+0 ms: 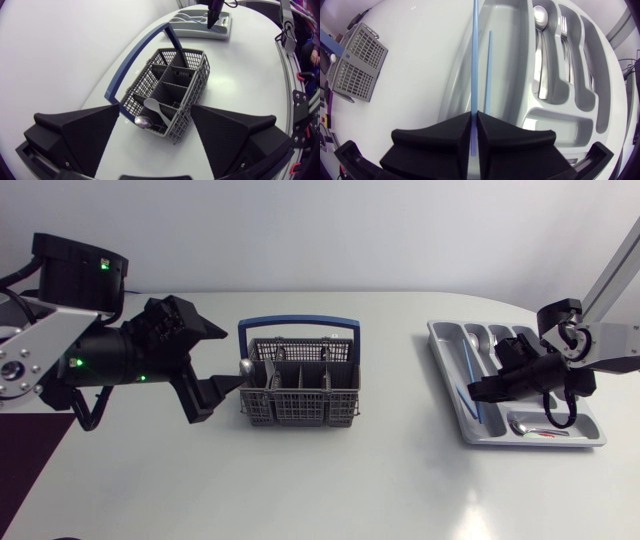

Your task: Unload the cutlery basket into the drawer organizer.

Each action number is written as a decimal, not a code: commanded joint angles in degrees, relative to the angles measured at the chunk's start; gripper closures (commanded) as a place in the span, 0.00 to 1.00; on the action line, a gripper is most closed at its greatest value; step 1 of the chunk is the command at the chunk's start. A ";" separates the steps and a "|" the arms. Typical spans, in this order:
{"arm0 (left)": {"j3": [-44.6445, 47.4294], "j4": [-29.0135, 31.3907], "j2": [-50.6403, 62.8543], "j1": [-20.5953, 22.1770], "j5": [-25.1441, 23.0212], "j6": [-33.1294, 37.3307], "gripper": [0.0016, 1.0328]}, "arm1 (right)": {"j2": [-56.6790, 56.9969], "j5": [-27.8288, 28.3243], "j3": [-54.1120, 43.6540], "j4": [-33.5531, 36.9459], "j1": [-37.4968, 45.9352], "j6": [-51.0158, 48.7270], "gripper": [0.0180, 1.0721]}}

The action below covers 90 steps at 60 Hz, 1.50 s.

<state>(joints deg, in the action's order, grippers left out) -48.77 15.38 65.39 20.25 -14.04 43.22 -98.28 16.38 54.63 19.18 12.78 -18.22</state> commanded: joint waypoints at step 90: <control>-22.24 13.54 24.26 4.36 10.09 61.28 0.34 | 12.15 -9.97 -7.61 -3.10 -15.94 1.43 0.20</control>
<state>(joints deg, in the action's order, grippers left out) -68.20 28.25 87.33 23.94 -4.71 101.19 -87.02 6.20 48.60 16.23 -2.20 -18.02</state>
